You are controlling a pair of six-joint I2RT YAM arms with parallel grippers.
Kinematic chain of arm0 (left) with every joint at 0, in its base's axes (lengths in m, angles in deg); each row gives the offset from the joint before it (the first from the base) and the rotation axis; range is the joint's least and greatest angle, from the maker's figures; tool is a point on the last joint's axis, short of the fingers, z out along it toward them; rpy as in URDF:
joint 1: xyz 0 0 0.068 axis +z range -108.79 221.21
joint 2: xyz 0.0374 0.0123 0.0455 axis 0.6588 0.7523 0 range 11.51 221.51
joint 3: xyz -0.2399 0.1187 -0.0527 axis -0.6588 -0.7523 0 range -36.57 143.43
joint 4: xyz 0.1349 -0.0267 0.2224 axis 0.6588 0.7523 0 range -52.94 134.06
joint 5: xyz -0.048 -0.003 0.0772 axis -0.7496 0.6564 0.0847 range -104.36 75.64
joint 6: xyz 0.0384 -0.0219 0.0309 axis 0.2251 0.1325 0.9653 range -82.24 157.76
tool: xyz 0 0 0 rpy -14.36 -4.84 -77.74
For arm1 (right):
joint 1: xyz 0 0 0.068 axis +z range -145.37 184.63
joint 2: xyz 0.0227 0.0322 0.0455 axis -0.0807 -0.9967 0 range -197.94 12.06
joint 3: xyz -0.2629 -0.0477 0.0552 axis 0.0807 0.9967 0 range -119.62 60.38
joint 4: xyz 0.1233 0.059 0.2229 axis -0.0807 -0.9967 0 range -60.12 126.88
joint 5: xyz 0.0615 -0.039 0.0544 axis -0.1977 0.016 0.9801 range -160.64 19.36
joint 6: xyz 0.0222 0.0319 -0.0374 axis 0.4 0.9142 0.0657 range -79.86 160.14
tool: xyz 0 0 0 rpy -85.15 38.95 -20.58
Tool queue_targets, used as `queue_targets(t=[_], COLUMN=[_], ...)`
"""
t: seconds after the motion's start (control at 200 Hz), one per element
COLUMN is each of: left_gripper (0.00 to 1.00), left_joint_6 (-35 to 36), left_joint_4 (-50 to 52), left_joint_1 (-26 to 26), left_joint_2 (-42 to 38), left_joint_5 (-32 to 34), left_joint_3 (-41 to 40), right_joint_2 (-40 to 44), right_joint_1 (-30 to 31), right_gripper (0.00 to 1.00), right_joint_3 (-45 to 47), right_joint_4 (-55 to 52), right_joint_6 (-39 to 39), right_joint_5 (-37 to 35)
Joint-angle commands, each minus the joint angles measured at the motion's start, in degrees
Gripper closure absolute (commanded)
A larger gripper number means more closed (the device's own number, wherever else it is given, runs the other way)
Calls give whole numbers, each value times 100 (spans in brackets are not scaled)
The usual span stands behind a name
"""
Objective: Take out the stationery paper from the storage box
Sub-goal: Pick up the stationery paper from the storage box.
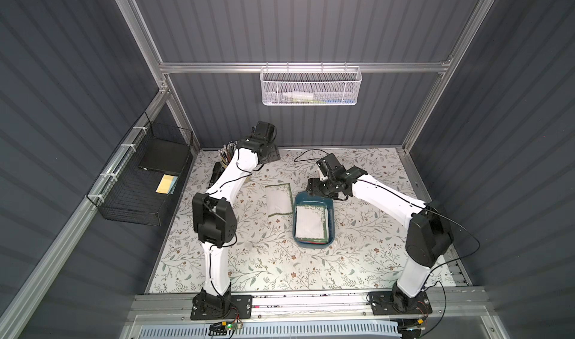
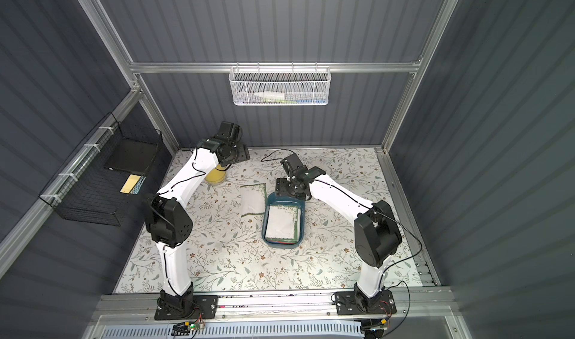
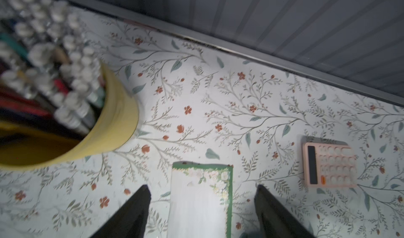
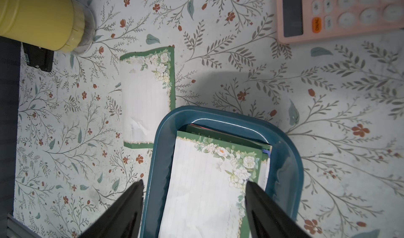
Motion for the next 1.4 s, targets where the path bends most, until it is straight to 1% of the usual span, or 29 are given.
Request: queue_targets(t=[0.0,0.065,0.09,0.115,0.145,0.15,0.175,0.24,0.305,0.355,0.425,0.49,0.61,0.72,0.815,0.9,1.011,1.161,1.291,1.391], left_gripper=[22,24,24,25,26,26,27,28,28,27,26,25,24,23,24,24,24,24,24,24], left_joint_6=[247,93,-6,-111,-250,-271,-337,-508,-451,-459,-326,-263,-274,-450,-582,-756,-1016,-1121,-980,-926], left_joint_4=[180,256,187,13,-225,-262,-572,-1407,-2210,-2570,-2731,-2882,-3507,-3901,-4069,-4122,-4244,-4204,-3833,-3736], left_joint_1=[146,364,467,566,671,689,763,838,841,840,844,815,745,667,523,390,205,-32,-108,-119], left_joint_2=[827,1572,1783,1896,1924,1917,1840,1395,853,483,119,-228,-1044,-1598,-1988,-2435,-3092,-3709,-3867,-4031], left_joint_5=[-767,-1613,-2040,-2391,-2625,-2741,-2996,-3168,-3192,-3099,-2866,-2448,-2258,-2334,-2390,-2325,-2141,-1881,-1820,-1807], left_joint_3=[1074,2269,2535,2583,2369,2318,1940,621,-456,-942,-1123,-1223,-1975,-2650,-3303,-3926,-4721,-5153,-5124,-5259], right_joint_2=[-3,81,121,164,216,225,251,252,278,281,278,343,422,342,145,-144,-332,-414,-636,-755], right_joint_1=[71,120,133,150,179,189,215,364,639,797,899,1004,1105,1096,1096,1109,1109,1037,962,958], right_gripper=[23,24,24,24,24,24,24,25,24,24,24,24,23,21,19,19,18,15,14,14], right_joint_3=[-484,-551,-560,-554,-502,-487,-453,-419,-234,-27,252,532,872,1016,997,734,629,758,826,872], right_joint_4=[-738,-827,-845,-827,-752,-737,-683,-730,-669,-612,-536,-275,-72,-202,-211,-528,-678,-606,-643,-643], right_joint_6=[151,428,545,645,781,796,869,958,1030,1134,1390,1557,1671,1649,1439,1345,1281,1219,1223,1333], right_joint_5=[19,-295,-369,-375,-410,-410,-403,-405,-756,-945,-969,-934,-988,-1277,-1255,-1199,-1506,-1663,-1590,-1523])
